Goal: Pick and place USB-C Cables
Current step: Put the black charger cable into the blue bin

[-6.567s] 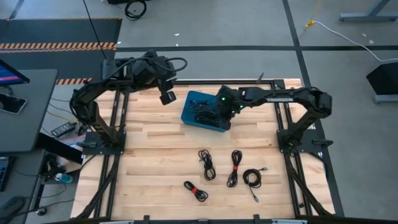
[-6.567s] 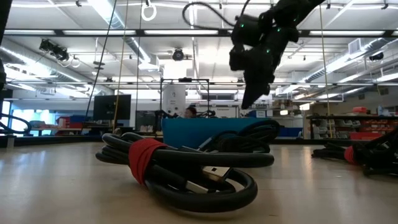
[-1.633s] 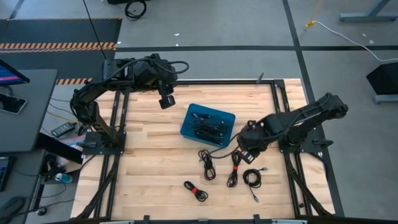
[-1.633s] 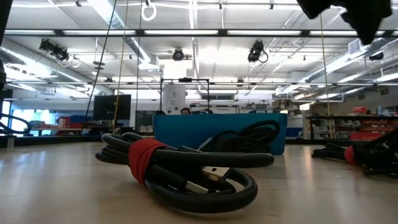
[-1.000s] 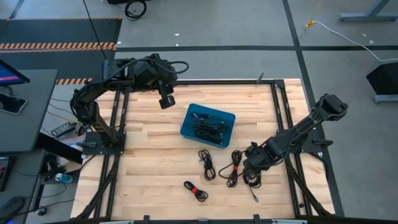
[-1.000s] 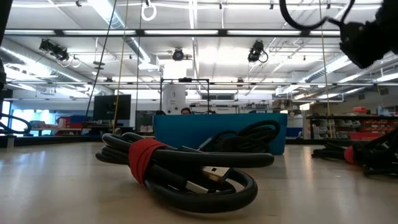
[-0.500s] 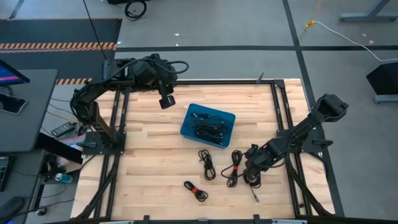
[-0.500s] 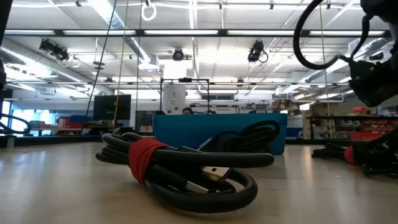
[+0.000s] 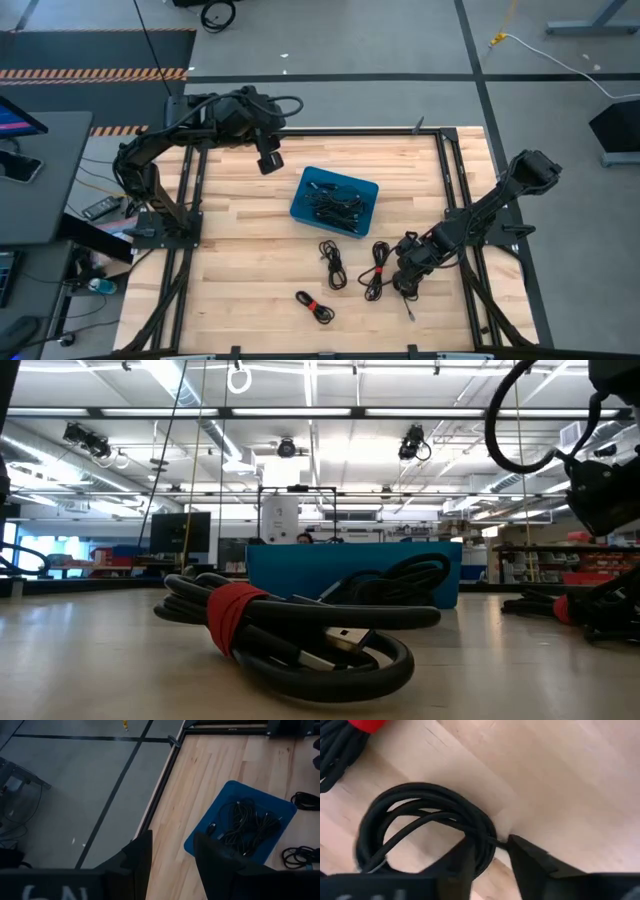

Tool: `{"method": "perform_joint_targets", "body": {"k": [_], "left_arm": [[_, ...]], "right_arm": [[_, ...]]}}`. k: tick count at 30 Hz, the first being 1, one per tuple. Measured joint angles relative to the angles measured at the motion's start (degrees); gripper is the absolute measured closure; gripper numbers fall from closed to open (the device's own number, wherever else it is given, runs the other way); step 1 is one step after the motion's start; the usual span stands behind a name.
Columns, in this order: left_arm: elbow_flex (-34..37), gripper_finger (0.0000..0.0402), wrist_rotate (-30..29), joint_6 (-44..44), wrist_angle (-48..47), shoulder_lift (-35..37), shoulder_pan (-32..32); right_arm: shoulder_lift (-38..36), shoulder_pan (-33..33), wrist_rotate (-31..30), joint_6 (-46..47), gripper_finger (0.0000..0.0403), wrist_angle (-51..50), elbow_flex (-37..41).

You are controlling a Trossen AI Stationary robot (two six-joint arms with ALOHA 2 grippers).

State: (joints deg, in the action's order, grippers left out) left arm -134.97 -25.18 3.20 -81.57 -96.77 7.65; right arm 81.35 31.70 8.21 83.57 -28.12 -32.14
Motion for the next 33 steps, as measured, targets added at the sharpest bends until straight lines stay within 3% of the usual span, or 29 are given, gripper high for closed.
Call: {"method": "perform_joint_targets", "body": {"k": [5, 14, 20, 29, 33], "left_arm": [[0.0, 0.0251, 0.0, 0.0, 0.7, 0.0, 0.0], [0.0, 0.0251, 0.0, 0.0, 0.7, 0.0, 0.0], [0.0, 0.0251, 0.0, 0.0, 0.8, 0.0, 0.0], [0.0, 0.0251, 0.0, 0.0, 0.8, 0.0, 0.0], [0.0, 0.0251, 0.0, 0.2, 0.8, 0.0, 0.0]], "right_arm": [[-0.1, 0.0, -0.3, -1.6, 0.0387, 0.1, -0.1], [-0.5, -0.2, -0.4, -3.6, 0.0395, -0.5, -1.1], [-3.7, -2.1, -1.5, -5.3, 0.0396, -4.9, -6.5], [-10.4, -9.4, -14.3, -16.1, 0.0396, -23.5, -22.8], [-11.5, -14.8, -19.4, -26.6, 0.0396, -24.3, -28.2]]}}
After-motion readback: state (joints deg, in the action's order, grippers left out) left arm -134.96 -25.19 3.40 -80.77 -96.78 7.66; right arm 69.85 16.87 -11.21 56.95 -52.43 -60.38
